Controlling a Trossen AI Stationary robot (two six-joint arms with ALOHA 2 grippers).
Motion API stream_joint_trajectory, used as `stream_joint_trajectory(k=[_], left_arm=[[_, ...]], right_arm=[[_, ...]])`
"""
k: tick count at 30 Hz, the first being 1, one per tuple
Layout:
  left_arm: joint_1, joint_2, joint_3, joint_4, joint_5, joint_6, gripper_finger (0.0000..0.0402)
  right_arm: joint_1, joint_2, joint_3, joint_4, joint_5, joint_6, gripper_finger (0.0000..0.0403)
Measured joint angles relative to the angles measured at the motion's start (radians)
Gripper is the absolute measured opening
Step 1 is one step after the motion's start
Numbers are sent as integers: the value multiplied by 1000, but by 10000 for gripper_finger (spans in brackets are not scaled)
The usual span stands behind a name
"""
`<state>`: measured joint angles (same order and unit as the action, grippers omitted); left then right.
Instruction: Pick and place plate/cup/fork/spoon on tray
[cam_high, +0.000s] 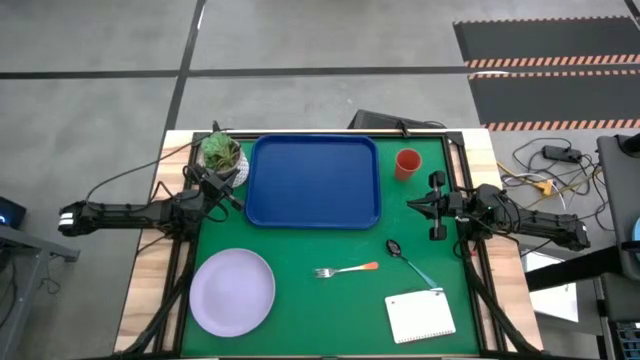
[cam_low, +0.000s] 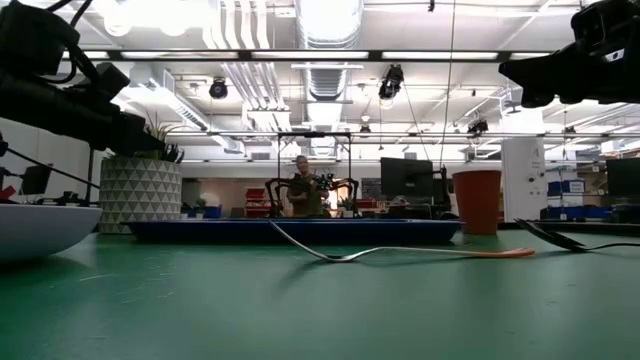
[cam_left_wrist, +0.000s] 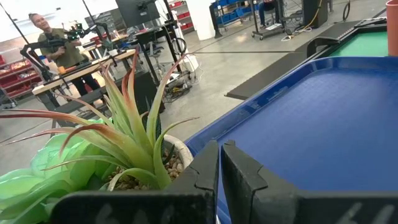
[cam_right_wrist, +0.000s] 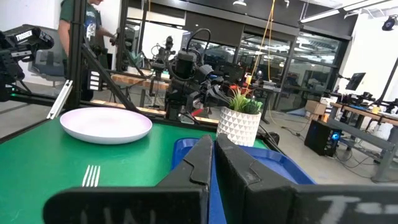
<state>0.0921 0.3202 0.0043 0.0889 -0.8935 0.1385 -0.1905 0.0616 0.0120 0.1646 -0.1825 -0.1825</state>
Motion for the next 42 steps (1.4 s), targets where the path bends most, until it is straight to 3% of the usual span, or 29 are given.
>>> stream_joint_trajectory(k=[20, 26, 30, 42], left_arm=[[0, 0, 0, 0, 0, 0, 0], [0, 0, 0, 0, 0, 0, 0], [0, 0, 0, 0, 0, 0, 0], [0, 0, 0, 0, 0, 0, 0]], right_arm=[[0, 0, 0, 2, 0, 1, 9], [0, 0, 0, 5, 12, 223, 9], [0, 0, 0, 5, 28, 285, 9], [0, 0, 0, 72, 50, 238, 9]])
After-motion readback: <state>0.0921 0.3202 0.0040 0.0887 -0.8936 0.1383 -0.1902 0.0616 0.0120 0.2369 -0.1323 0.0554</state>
